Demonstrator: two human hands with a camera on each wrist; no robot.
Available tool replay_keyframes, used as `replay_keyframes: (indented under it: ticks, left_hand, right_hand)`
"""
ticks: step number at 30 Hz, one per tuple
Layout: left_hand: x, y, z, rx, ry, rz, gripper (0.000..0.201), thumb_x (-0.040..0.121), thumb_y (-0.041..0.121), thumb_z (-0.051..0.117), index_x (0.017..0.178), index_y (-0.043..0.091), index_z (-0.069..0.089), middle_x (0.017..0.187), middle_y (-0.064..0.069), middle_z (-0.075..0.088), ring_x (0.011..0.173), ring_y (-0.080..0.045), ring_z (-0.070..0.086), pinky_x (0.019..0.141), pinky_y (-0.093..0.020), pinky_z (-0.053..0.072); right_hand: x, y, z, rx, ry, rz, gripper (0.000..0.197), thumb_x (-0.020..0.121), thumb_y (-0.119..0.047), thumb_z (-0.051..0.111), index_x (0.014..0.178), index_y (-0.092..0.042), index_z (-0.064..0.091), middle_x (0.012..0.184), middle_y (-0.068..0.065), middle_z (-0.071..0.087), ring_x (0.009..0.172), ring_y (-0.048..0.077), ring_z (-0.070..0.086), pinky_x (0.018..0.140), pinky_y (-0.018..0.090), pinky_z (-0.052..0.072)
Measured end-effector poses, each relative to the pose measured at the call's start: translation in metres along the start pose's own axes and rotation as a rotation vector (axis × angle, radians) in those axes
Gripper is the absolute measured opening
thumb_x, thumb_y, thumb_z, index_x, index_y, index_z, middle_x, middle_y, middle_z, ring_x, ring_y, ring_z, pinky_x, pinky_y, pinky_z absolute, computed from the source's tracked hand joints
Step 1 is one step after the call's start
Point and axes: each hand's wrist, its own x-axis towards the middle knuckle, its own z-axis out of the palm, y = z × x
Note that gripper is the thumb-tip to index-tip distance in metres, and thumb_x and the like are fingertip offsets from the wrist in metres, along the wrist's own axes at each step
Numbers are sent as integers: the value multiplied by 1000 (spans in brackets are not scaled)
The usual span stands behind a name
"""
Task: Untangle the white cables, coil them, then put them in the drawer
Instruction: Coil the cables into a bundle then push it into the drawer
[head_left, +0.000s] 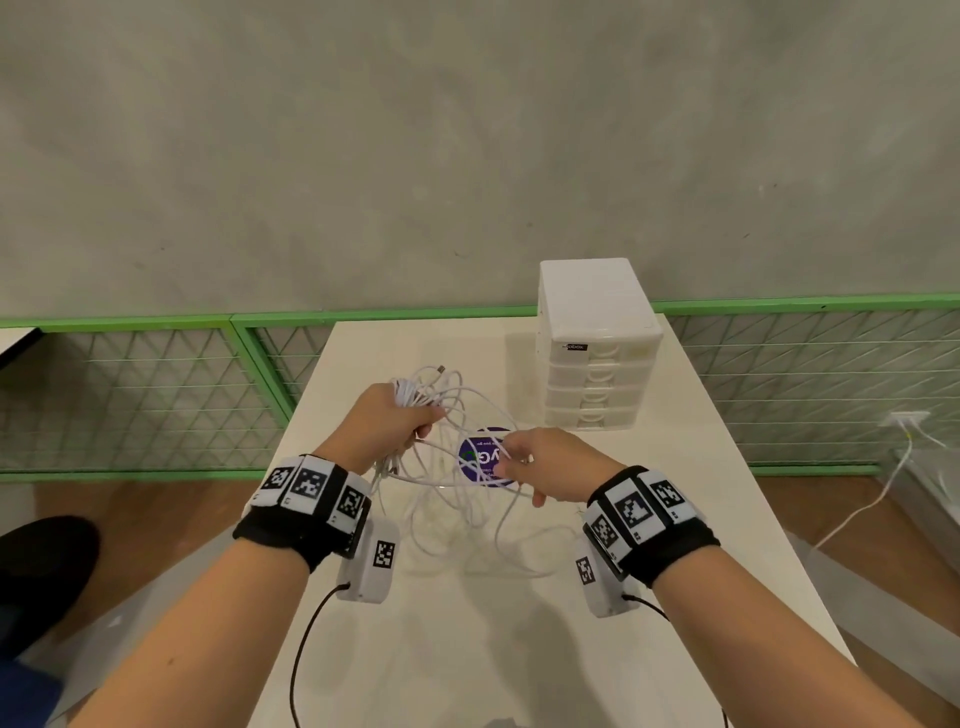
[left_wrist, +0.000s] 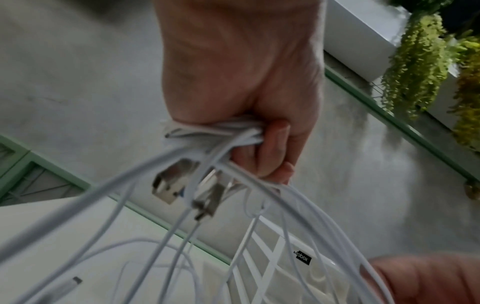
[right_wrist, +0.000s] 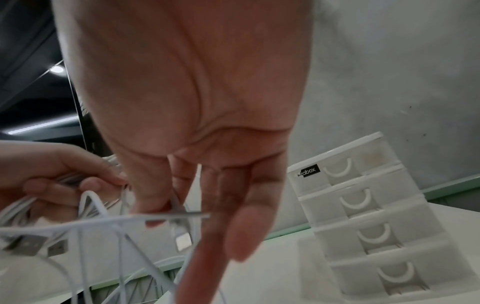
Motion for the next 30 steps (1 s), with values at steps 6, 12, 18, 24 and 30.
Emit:
replay_keyframes:
  ticks: [6, 12, 18, 24, 30]
  left_hand:
    - [-3, -6, -3, -21, -110, -30, 29, 84, 21, 70, 62, 5, 61, 62, -18, 53, 39, -17, 38, 40, -21, 29]
    - [-5, -1, -4, -123, -89, -29, 19, 83, 14, 70, 73, -2, 63, 63, -17, 56, 38, -14, 36, 37, -19, 28]
    - [-10, 3, -1, 58, -187, -28, 25, 81, 19, 72, 62, 5, 66, 47, -9, 59, 35, -11, 38, 42, -21, 30]
    - [-14, 14, 9, 26, -239, 51, 28, 83, 19, 73, 60, 11, 59, 44, 3, 56, 36, -10, 38, 41, -20, 30]
    - [-13, 17, 8, -113, -255, 56, 24, 81, 17, 73, 66, 5, 58, 51, -5, 51, 37, -14, 32, 37, -20, 25]
  right_hand:
    - [-4, -9, -8, 258, 289, -52, 23, 97, -34, 43, 108, -31, 63, 72, -8, 62, 51, 15, 57, 48, 20, 39]
    - [-6, -2, -10, -125, -48, 95, 37, 97, -14, 36, 132, -17, 49, 98, 9, 61, 49, 13, 47, 47, 23, 46]
    - [-1, -5, -7, 216, 453, -142, 15, 93, -29, 53, 105, -26, 62, 80, -7, 68, 52, 2, 55, 55, 22, 44]
    - [10, -14, -9, -40, 435, -175, 21, 93, -33, 52, 99, -26, 71, 94, -4, 73, 84, 16, 64, 73, 31, 51]
    - [12, -23, 1, 81, 409, -181, 17, 87, -33, 60, 92, -24, 46, 74, 0, 72, 62, 12, 58, 65, 32, 47]
